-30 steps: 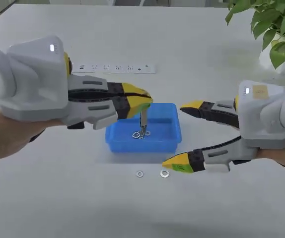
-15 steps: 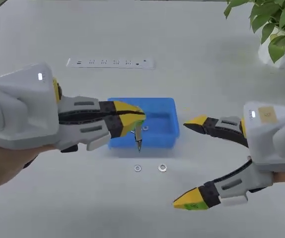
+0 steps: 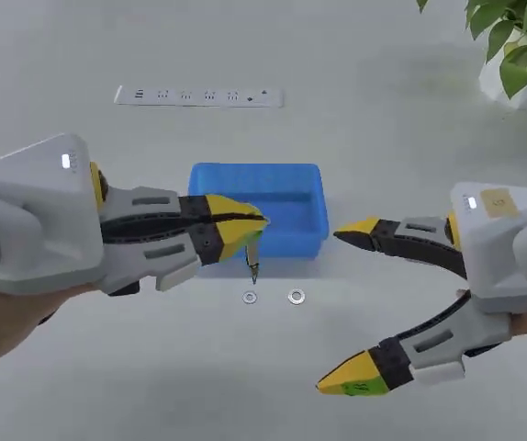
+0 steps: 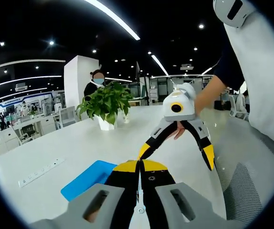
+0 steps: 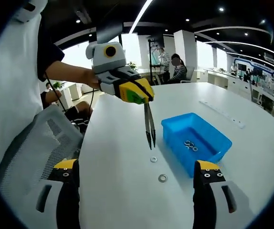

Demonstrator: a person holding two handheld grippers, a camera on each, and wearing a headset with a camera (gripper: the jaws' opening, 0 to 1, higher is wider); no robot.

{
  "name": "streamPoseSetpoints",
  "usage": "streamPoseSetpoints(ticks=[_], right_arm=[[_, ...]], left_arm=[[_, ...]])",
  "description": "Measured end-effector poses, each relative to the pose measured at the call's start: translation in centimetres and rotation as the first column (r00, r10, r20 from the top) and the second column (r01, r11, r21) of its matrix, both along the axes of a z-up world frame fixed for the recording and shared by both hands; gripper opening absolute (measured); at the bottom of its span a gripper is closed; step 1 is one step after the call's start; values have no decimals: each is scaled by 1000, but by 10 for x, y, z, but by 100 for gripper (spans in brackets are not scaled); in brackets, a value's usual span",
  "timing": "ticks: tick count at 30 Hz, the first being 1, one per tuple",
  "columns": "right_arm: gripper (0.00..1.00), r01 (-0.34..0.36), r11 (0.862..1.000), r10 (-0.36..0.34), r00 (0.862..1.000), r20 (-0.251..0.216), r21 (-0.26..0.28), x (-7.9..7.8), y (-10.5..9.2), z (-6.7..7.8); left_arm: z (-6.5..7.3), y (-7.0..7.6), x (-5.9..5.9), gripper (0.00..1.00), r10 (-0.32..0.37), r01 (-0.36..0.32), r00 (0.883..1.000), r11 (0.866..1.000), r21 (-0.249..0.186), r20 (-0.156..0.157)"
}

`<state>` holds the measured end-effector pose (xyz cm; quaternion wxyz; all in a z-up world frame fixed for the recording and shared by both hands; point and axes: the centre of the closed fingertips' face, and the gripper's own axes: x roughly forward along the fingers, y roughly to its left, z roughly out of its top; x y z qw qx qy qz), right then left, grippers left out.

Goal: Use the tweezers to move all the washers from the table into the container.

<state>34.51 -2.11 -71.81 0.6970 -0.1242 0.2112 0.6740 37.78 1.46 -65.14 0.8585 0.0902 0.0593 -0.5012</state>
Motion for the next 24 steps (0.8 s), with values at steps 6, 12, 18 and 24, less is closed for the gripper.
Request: streamPoseSetpoints(ticks=[6, 12, 18, 24], right_arm=[[100, -4, 1000, 5, 998, -64, 15, -8, 6, -5], [100, -24, 1000, 24, 995, -97, 4, -15, 7, -17], [100, -45, 999, 43, 991, -123, -13, -21, 7, -27], [100, -52, 999, 50, 989, -142, -8, -22, 8, -28]], left_arm=[[-13, 1, -2, 4, -7, 7, 1000, 1000, -12, -7], [-21, 3, -4, 4, -22, 22, 999, 1000, 4, -26], [-28, 2, 0, 4, -31, 31, 999, 999, 10, -26], [-33, 1, 3, 4, -29, 29, 999, 1000, -2, -31]])
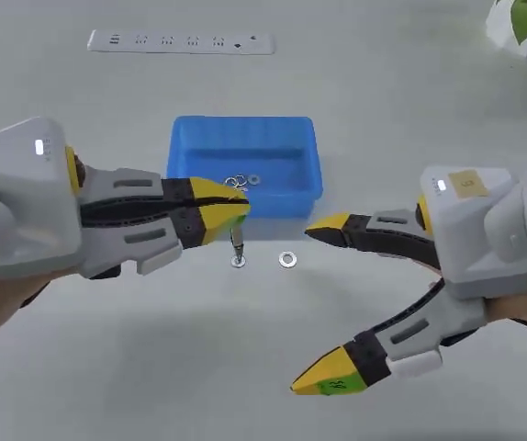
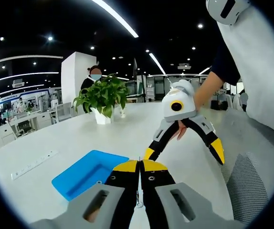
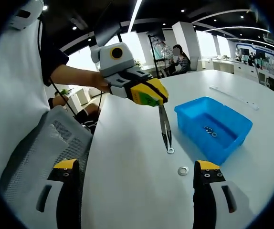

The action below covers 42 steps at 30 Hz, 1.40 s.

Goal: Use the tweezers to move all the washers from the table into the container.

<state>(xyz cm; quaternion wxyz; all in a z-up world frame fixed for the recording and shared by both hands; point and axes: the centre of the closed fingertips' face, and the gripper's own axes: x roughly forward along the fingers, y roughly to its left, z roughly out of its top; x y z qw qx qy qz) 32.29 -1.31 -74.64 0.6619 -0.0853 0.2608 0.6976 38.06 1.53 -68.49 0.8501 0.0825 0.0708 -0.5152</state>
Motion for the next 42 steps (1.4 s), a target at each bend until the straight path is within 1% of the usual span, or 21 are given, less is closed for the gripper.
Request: streamPoseSetpoints(ticks=[5, 9, 14, 15, 20, 21, 22, 24, 26, 28, 29, 31, 32, 33, 36, 37, 38, 39, 40, 42], right_arm=[[100, 2, 1000, -3, 1000, -10, -5, 1, 0, -4], [100, 3, 1000, -3, 1000, -18, -1, 1, 1, -3], [100, 10, 1000, -10, 1000, -20, 2, 3, 3, -3], [100, 10, 1000, -10, 1000, -19, 2, 3, 3, -3], [100, 3, 1000, -3, 1000, -20, -2, 1, 5, -4], [100, 3, 1000, -3, 1000, -21, 0, 1, 6, -4], [100, 2, 1000, -2, 1000, -21, 2, 1, 7, -4], [100, -4, 1000, 5, 1000, -15, 7, 1, 11, -3], [100, -19, 1000, 19, 1000, -17, 8, 2, 15, -4], [99, -26, 1000, 26, 1000, -8, 3, 4, 20, -5], [99, -28, 1000, 28, 1000, -2, 4, 7, 24, -5], [98, -26, 1000, 26, 1000, 8, 12, 13, 32, -4], [97, -25, 1000, 24, 1000, 17, 19, 16, 36, -2], [96, -28, 999, 27, 999, 23, 25, 18, 40, -1], [84, -58, 998, 56, 997, 46, 31, 22, 49, -2], [81, -65, 998, 63, 997, 44, 27, 23, 50, -4], [76, -77, 997, 77, 996, 35, -5, 25, 49, -10], [69, -83, 996, 83, 996, 40, -24, 27, 49, -13], [64, -86, 996, 87, 994, 64, -17, 30, 51, -12], [53, -84, 996, 84, 994, 71, -16, 34, 53, -12]], left_arm=[[-5, -1, 1, 4, -1, 1, 1000, 1000, 6, -8], [-5, -1, 1, 4, -3, 3, 1000, 1000, 0, -16], [-9, -2, -2, 4, -13, 14, 1000, 1000, 15, -23], [-10, -3, -3, 4, -14, 15, 999, 1000, 10, -29], [-9, 0, -1, 4, -6, 6, 1000, 1000, 22, -19], [-10, 0, -2, 4, -12, 12, 1000, 1000, 19, -26], [-10, 0, -2, 4, -12, 13, 1000, 1000, 19, -26], [-10, 1, -4, 4, -19, 20, 999, 1000, 16, -49], [-11, 1, -6, 4, -34, 36, 998, 999, 41, -50], [-11, 0, -6, 4, -48, 51, 997, 997, 60, -58], [-11, 1, -5, 4, -46, 50, 997, 997, 66, -56], [-11, 1, -3, 4, -42, 46, 997, 997, 61, -69], [-11, 1, -2, 4, -39, 43, 997, 997, 61, -71], [-12, 1, -3, 4, -41, 45, 996, 997, 61, -74], [-12, -2, -5, 4, -54, 59, 995, 996, 64, -79], [-12, -3, -6, 4, -55, 60, 995, 996, 66, -78], [-12, -3, -6, 4, -54, 60, 995, 996, 65, -82], [-12, -2, -6, 4, -54, 60, 995, 996, 68, -82], [-13, -2, -7, 4, -53, 59, 995, 996, 72, -83], [-13, -1, -8, 5, -55, 62, 995, 995, 76, -85]])
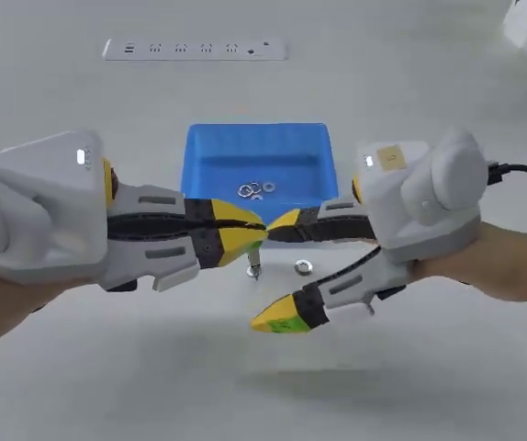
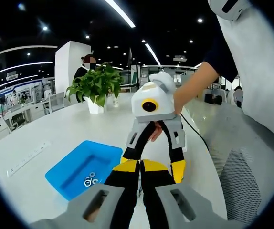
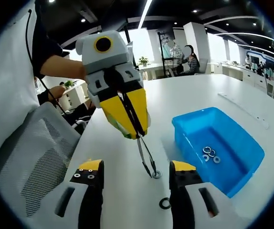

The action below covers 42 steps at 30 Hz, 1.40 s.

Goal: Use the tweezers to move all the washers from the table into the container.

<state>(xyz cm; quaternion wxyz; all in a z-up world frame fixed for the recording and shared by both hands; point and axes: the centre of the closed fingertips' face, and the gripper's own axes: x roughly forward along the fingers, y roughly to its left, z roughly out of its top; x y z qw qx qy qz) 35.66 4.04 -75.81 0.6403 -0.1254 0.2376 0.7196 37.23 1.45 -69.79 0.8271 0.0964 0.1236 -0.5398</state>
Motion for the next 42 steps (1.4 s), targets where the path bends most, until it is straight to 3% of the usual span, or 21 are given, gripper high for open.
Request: streamPoseSetpoints(ticks=[5, 8, 10, 14, 16, 17, 23, 26, 34, 37, 40, 42], right_arm=[[35, -26, 1000, 26, 999, 42, -11, 4, 6, -2], [31, -45, 999, 45, 999, 17, -7, 2, 10, -2], [29, -80, 996, 81, 995, 55, -30, 2, 11, -6], [21, -96, 994, 99, 993, 70, -44, 1, 13, -8], [16, -90, 991, 102, 987, 122, -95, 7, 11, -14], [14, -95, 991, 106, 987, 119, -89, 6, 12, -13], [12, -115, 988, 130, 980, 151, -101, 5, 11, -14], [10, -111, 989, 130, 972, 196, -102, 7, 10, -14], [10, -73, 994, 90, 970, 227, -84, 10, 9, -15], [9, -58, 995, 75, 972, 225, -81, 11, 8, -15], [9, -46, 996, 62, 974, 220, -77, 10, 7, -15], [9, -39, 996, 55, 975, 214, -77, 9, 6, -15]], left_arm=[[-1, 1, -1, 5, -2, 2, 1000, 1000, 5, -4], [-1, 1, -2, 5, -5, 5, 1000, 1000, 7, -4], [-1, 1, -2, 5, -6, 6, 1000, 1000, 10, -2], [-2, 1, -2, 5, -4, 4, 1000, 1000, 12, -3], [-2, 1, -3, 5, -4, 4, 1000, 1000, 14, -3], [-2, 1, -3, 5, -4, 4, 1000, 1000, 14, -3], [-3, 0, -4, 5, -7, 7, 1000, 1000, 20, -1], [-3, 0, -2, 5, 4, -4, 1000, 1000, 21, -3], [-2, 2, -2, 8, 63, -64, 997, 998, -4, -49], [4, 1, -8, 16, 63, -68, 993, 997, -43, -97], [6, 4, -8, 23, 77, -80, 993, 996, -31, -89], [5, 8, -10, 26, 87, -90, 990, 996, -26, -107]])
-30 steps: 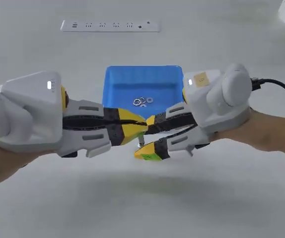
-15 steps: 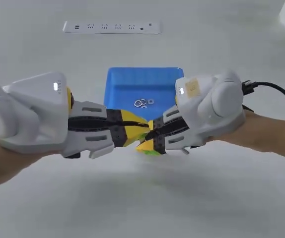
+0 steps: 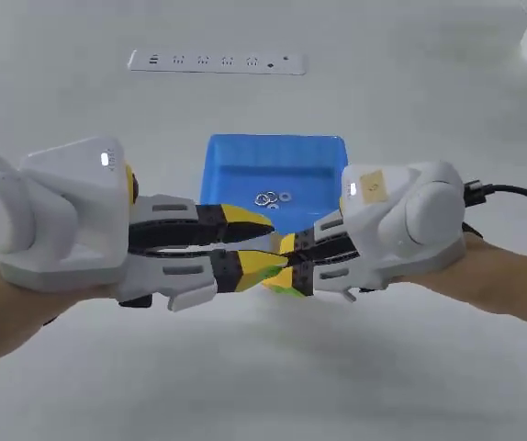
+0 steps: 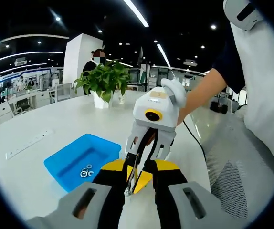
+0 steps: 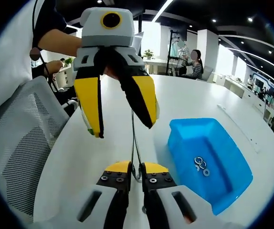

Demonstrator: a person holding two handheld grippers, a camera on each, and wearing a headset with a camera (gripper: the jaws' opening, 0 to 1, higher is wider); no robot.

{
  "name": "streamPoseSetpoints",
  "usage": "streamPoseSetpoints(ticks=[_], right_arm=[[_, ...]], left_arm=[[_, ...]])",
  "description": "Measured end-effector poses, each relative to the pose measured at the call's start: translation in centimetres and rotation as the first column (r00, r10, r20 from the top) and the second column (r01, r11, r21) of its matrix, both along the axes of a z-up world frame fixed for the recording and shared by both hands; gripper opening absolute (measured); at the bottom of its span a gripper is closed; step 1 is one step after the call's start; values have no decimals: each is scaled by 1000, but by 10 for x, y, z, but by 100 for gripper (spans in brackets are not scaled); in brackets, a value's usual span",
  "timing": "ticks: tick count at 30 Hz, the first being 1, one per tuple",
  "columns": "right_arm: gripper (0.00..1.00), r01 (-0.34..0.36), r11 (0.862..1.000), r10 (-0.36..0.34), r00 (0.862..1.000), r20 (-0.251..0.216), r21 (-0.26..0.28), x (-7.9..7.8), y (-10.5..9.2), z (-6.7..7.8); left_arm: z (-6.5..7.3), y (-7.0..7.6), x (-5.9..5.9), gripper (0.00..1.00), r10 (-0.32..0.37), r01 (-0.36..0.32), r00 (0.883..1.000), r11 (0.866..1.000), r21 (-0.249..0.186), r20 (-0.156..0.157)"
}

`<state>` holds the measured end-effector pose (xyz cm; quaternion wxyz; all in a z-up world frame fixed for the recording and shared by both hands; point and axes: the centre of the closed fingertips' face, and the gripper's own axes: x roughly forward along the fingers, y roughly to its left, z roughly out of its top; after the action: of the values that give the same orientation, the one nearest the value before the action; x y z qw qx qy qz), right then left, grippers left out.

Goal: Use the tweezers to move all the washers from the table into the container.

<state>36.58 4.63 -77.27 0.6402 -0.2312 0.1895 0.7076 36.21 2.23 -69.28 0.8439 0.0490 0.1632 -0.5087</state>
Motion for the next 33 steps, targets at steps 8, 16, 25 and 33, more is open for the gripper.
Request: streamPoseSetpoints(ticks=[8, 16, 25, 33], right_arm=[[9, 38, 998, -37, 999, -23, 40, -4, -4, 21], [9, 71, 996, -71, 997, 0, 51, 7, -17, 44], [9, 77, 994, -81, 995, 55, 75, 16, -32, 85], [9, 73, 994, -83, 990, 117, 87, 42, -31, 111]], left_arm=[[13, 9, -16, 42, 19, -21, 999, 998, -63, -39], [14, 20, -22, 59, 71, -72, 997, 997, -34, -27], [10, 27, -34, 70, 82, -83, 996, 996, -25, -14], [3, 38, -32, 86, 141, -141, 990, 990, -12, -30]])
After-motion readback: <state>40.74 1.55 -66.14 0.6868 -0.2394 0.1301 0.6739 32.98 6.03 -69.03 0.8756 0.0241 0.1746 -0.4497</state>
